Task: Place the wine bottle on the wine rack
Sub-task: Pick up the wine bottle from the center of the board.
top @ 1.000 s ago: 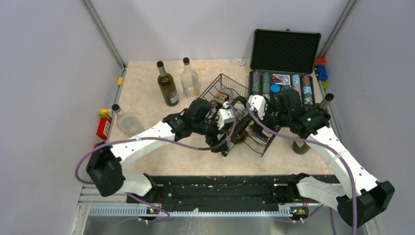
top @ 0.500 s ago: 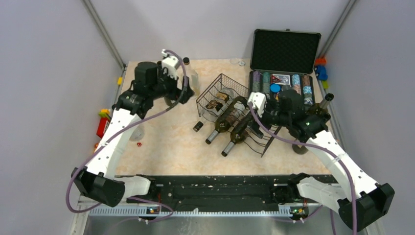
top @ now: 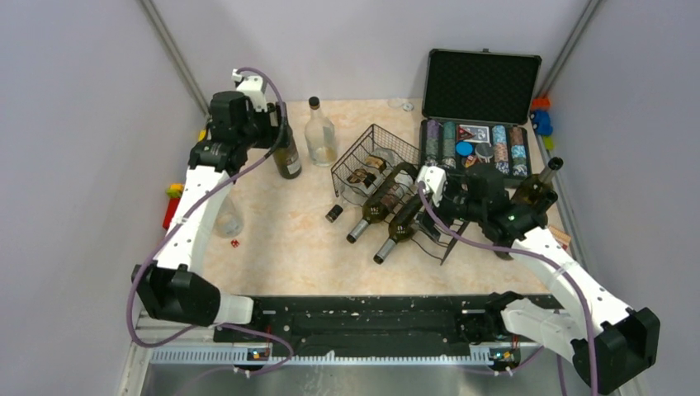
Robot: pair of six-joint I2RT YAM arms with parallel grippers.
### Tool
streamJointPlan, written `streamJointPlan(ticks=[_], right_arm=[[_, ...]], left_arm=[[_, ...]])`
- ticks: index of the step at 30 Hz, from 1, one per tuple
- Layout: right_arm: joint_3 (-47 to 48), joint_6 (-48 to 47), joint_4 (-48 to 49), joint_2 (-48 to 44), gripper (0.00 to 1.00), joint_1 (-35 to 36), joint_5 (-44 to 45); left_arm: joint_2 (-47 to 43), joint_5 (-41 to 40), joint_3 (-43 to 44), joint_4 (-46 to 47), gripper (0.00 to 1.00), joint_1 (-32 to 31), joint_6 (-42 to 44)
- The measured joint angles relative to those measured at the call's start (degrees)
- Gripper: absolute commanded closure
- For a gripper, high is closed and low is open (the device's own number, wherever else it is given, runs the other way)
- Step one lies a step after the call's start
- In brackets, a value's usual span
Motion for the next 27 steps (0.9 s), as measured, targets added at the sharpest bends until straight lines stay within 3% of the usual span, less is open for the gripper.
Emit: streamJointPlan(ticks=[11, 27], right_arm=[[-0.8, 0.0, 1.1, -1.7, 0.02, 0.0, -1.1], [-2.3, 0.0, 1.3, -1.7, 0.02, 0.0, -1.2]], left_arm=[[8.0, -7.2, 0.8, 8.8, 0.12, 1.0, 0.7], [13.6, -7.5, 0.7, 20.3, 0.27, 1.3, 0.2]])
